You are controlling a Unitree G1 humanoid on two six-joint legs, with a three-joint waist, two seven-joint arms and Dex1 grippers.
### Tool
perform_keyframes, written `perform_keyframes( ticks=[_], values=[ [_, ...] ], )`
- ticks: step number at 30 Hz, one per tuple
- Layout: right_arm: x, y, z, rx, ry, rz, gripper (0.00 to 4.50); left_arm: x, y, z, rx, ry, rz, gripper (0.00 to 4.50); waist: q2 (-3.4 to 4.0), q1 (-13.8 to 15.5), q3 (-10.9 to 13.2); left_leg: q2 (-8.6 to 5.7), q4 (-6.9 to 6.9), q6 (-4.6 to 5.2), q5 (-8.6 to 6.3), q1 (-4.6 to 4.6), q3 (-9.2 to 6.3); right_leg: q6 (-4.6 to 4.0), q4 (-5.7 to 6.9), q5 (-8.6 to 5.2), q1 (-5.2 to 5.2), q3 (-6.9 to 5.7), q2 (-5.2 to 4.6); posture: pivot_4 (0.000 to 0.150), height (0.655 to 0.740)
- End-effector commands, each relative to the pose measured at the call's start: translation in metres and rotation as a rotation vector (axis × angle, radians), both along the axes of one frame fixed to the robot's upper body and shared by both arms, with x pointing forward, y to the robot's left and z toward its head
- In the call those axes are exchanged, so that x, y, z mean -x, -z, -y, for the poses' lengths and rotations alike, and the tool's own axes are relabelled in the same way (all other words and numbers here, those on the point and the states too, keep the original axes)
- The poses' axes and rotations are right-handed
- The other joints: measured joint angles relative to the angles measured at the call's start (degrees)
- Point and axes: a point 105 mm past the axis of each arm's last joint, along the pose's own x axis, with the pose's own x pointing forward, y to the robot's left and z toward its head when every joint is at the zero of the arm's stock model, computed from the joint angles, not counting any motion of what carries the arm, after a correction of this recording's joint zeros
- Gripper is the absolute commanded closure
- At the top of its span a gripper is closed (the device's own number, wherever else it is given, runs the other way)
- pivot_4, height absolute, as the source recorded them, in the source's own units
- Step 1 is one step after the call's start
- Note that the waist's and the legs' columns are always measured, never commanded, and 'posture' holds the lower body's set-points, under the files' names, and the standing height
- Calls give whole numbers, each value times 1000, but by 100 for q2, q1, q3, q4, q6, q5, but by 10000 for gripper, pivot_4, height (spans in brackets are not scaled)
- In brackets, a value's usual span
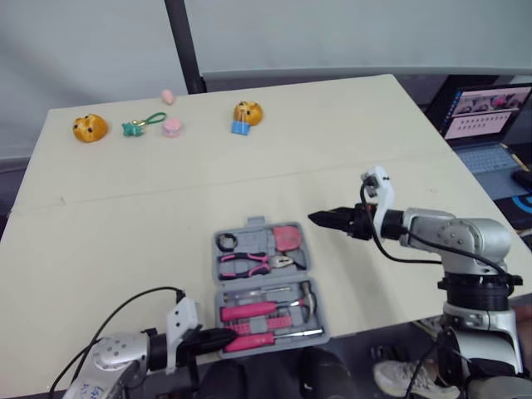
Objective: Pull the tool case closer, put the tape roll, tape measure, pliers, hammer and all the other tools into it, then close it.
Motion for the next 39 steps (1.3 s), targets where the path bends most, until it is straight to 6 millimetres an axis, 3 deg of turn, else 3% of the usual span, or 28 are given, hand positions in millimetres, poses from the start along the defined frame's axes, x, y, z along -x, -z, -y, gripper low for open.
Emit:
perform_keyframes(
  ticks=[1, 14, 27, 39],
  values=[
    [-6, -4, -3, -67, 16, -39, 343, 3, 6, 2, -16, 13, -6, 45000, 1, -8, 0, 0, -1, 0, 0, -1, 4, 0, 2, 0, -4, 0, 0, 1500, 7400],
    [-34, 22, -14, -84, 66, -145, 343, 3, 24, -1, -99, 22, -29, 45000, 6, -63, -3, 0, 0, -1, 1, 9, 18, 0, 12, 0, -6, 2, 0, 1500, 7400],
    [-41, 47, -31, -61, -3, -194, 343, 7, 33, -7, -162, 29, -40, 45000, 46, -162, -29, 2, 0, -4, 8, 25, 22, 1, 23, 1, 0, 5, -2, 1500, 7400],
    [-33, 45, -65, -148, -198, -180, 343, 9, 41, -16, -212, 8, -44, 45000, 70, -178, -47, 3, -3, -4, 8, 29, 23, 1, 23, 1, 1, 6, -2, 1500, 7400]
  ],
)
